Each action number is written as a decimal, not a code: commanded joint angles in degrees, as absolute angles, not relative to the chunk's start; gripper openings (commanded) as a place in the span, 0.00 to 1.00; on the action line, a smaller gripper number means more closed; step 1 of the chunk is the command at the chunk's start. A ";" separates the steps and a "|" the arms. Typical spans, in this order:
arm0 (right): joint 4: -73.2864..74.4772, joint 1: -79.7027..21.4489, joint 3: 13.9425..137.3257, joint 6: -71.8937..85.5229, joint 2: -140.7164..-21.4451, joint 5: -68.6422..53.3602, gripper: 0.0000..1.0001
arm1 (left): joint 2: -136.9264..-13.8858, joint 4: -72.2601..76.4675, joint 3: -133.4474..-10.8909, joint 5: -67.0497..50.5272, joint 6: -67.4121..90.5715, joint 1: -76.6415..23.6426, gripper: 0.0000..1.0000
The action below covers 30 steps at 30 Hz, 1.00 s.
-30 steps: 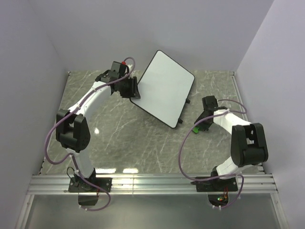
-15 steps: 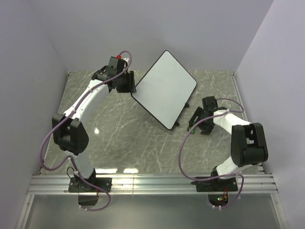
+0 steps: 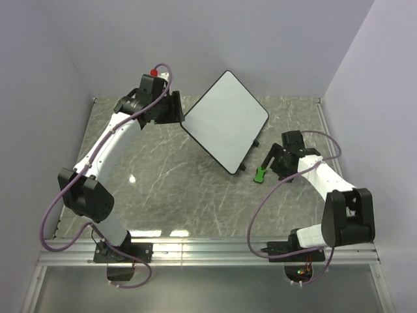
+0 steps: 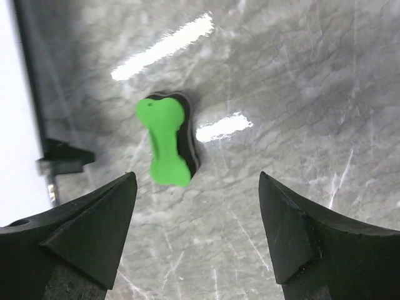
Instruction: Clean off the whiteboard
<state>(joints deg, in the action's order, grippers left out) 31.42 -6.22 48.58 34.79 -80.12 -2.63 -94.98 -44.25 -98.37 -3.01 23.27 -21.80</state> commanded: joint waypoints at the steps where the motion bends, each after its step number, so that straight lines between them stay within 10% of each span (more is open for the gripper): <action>1: 32.34 -5.98 47.38 33.84 -75.77 -1.94 0.86 | -92.64 -45.53 -100.02 -2.29 24.26 -22.41 0.60; 27: 46.15 -5.98 73.47 35.42 -49.67 -13.08 0.85 | -64.97 -46.76 -88.24 15.90 34.89 -23.12 0.73; 30: 42.29 -6.06 76.81 33.49 -41.61 -15.73 0.99 | -62.06 -47.55 -88.94 18.10 35.07 -23.12 0.74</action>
<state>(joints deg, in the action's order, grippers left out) 44.03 -6.22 73.03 35.33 -48.27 -11.68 -65.91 -46.96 -88.09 13.58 33.47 -22.96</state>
